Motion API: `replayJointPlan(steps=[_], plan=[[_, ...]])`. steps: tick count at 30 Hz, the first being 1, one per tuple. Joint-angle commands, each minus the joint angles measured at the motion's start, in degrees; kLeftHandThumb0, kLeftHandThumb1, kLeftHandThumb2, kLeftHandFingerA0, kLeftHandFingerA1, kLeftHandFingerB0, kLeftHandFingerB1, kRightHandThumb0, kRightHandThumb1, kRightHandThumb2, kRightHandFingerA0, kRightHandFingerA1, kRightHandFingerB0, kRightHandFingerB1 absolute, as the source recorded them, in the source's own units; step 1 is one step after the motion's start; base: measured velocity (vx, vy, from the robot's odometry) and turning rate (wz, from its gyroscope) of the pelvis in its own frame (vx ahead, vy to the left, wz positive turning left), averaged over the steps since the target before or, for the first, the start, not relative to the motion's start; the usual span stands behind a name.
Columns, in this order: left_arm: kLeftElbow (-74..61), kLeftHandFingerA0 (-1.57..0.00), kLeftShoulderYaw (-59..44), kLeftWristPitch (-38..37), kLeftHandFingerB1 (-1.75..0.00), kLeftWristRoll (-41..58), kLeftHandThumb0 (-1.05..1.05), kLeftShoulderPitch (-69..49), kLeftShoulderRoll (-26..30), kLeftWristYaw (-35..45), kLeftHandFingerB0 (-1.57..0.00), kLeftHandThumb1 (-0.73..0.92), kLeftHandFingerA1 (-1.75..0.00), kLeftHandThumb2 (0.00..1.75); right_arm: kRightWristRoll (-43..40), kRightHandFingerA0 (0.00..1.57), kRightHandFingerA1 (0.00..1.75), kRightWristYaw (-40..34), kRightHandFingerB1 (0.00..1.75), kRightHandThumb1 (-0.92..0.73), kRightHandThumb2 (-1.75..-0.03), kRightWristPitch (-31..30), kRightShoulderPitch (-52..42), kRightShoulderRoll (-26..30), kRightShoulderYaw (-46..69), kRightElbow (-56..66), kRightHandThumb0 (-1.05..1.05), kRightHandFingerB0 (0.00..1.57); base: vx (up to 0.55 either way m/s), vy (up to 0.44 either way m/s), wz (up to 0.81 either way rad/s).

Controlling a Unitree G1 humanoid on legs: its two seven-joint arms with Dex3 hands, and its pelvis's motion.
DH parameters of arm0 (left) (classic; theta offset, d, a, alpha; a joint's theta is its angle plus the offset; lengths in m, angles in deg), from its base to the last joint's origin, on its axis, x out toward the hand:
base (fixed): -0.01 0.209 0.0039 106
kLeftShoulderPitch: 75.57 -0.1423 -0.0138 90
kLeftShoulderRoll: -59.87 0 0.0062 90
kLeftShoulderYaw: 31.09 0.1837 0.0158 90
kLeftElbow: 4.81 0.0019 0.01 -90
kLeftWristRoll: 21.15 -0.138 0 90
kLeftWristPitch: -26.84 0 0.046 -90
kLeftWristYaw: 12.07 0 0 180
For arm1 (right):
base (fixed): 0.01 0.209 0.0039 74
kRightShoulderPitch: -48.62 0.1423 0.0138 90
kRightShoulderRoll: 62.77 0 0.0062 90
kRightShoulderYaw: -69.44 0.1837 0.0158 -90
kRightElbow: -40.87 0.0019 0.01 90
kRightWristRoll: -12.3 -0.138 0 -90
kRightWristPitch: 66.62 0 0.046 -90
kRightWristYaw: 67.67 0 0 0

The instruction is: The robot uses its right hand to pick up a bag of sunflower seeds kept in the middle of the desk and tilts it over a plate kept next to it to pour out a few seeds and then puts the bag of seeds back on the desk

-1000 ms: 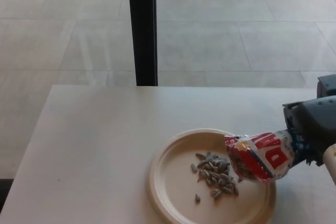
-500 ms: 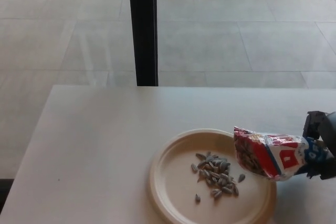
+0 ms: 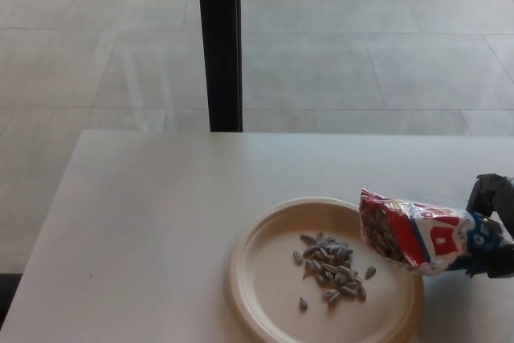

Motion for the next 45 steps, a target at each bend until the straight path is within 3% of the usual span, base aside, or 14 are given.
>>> replayJointPlan(steps=[1, 45], plan=[[0.1, -0.25, -0.3, -1.1, -0.52, 0.8, -0.72, -0.3, 0.2, 0.3, -0.06, 0.68, -0.65, 1.17, -2.1, 1.04, 1.75, -0.4, 1.67, -0.55, -0.93, -1.5, 0.5, 1.5, -0.1, -0.1, -0.42, 0.84, 0.00, 0.000, 0.00], [0.8, -0.25, -0.3, -1.5, -0.52, 0.7, -0.72, -0.6, -1.6, -0.2, -0.06, 0.68, -0.65, 1.17, -4.7, 1.04, 1.75, -1.4, 1.67, -0.55, -0.93, -2.7, 1.8, 4.2, -3.2, -1.2, -0.42, 0.84, 0.00, 0.000, 0.00]])
